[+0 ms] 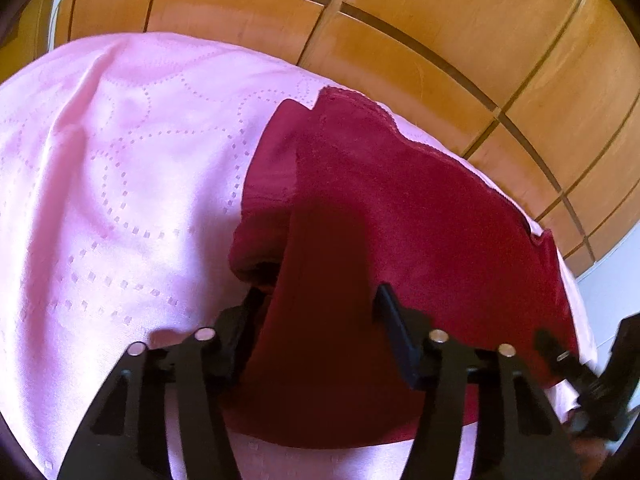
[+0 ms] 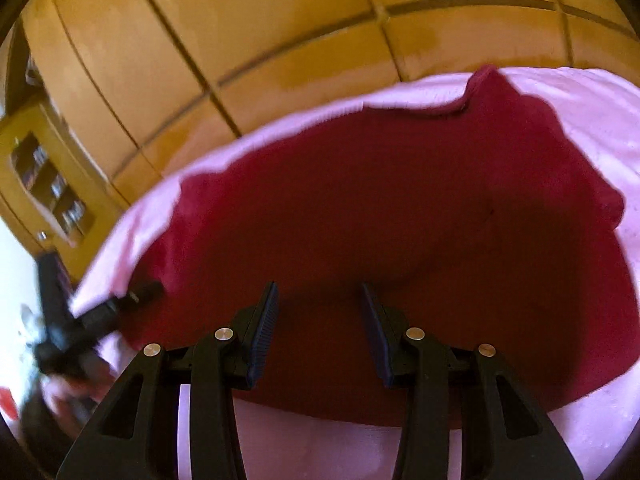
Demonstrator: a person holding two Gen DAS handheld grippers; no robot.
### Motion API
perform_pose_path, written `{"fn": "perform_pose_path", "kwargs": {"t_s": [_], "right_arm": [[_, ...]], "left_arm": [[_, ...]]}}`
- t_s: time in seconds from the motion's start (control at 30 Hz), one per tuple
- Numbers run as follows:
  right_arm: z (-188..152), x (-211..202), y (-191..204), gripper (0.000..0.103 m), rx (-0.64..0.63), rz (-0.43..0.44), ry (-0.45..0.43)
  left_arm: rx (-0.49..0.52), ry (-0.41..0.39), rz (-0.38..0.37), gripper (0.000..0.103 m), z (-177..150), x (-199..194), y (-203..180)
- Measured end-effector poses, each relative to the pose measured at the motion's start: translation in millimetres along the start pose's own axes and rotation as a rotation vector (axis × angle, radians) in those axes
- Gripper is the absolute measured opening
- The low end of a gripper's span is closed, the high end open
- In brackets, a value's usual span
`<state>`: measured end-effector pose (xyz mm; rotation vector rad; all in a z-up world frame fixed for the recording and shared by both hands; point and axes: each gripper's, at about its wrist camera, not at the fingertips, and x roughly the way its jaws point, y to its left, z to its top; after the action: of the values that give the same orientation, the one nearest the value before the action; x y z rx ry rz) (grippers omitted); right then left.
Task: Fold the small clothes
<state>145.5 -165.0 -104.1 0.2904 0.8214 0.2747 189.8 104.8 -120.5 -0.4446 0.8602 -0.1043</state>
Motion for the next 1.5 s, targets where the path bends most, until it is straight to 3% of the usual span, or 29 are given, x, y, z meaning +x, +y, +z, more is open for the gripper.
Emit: {"fn": "perform_pose_path", "kwargs": {"t_s": [0.17,0.37,0.77,1.1,1.5], "right_arm": [[-7.3,2.0,-3.2,0.041,-0.032,0.012,-0.012],[-9.8,-0.4,-6.4,0.041,-0.015,0.039,-0.035],[-13.1,-5.9,-13.7,0.041,0.030,0.099,-0.048],[-11.7,-7.1,-16.0,0.041,0.043,0.113,-0.051],[-11.7,-8.7,-25.5,0.041,0.087,0.170,-0.068]], "left_arm": [[-0.066,0.008,-0.034,0.031,0.8,-6.5,5.4],[-0.082,-0.017,-0.052,0.023,1.3,-17.2,-0.7],[-0.117,-0.071,-0.114,0.020,16.4,-33.4,-14.6],[-0.031,-0.108,-0.182,0.019,36.5,-39.9,-60.6],[0.095,-0.071,-0.212,0.019,50.8,-28.8,-120.9]]}}
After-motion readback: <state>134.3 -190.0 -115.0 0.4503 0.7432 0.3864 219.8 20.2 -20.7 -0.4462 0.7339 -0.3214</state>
